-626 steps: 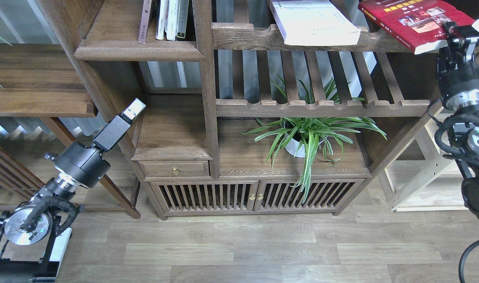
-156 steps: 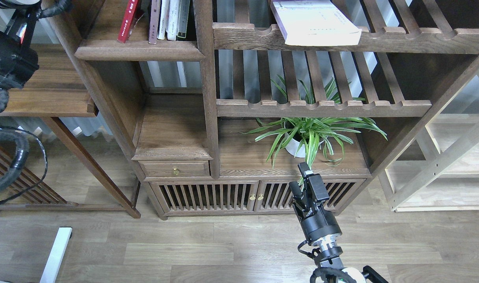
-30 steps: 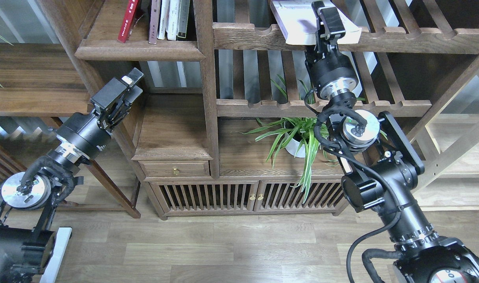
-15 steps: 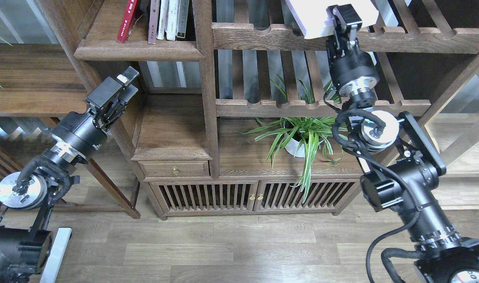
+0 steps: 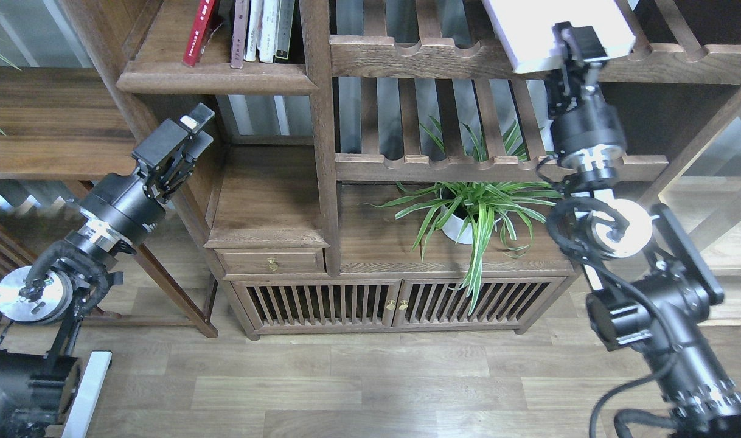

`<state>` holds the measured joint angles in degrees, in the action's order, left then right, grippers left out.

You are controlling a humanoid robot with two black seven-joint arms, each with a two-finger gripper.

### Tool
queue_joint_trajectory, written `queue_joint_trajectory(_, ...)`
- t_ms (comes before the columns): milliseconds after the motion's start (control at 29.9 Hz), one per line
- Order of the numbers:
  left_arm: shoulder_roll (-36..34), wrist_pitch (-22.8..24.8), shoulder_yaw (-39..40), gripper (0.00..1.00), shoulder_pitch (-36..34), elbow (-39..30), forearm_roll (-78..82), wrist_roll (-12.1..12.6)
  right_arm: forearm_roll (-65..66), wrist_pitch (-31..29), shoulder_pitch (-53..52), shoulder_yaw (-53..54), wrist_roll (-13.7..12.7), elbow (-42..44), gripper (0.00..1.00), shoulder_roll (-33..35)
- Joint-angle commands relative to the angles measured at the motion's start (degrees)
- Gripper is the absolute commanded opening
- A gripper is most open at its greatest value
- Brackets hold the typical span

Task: Organize books on shelf
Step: 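Grasp the white book's edge with the right gripper and pull it out, then lower the white book in front of the shelf toward the left gripper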

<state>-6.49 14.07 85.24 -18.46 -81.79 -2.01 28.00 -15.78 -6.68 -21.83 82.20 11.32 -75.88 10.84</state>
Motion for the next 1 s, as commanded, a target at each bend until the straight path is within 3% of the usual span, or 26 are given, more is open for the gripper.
queue_joint_trajectory(0,0.3,0.0,-0.1,0.78,0.0,0.4,0.0,0.0,-0.7,-1.4,2.5,4.5,-0.2,-0.1,0.02,1.9)
queue_joint_trajectory(267,0.7,0.0,-0.9,0.78,0.0,1.7,0.1,0.0,-4.7,-8.2,11.4,9.5,-0.1,0.0,0.02,4.4)
queue_joint_trajectory(502,0.7,0.0,-1.0,0.78,0.2,2.1,0.1,0.0,-4.9,-21.3,22.3,7.3,-0.6,-0.1,0.02,5.1)
queue_joint_trajectory(736,1.0,0.0,-2.3,0.78,1.1,2.6,-0.2,0.0,-4.6,-21.3,34.1,0.0,-0.4,0.0,0.02,4.7)
queue_joint_trajectory(970,4.4,-0.1,-4.7,0.79,4.9,2.6,-3.9,0.0,-4.2,-21.3,36.9,-4.0,-0.2,0.3,0.03,3.3)
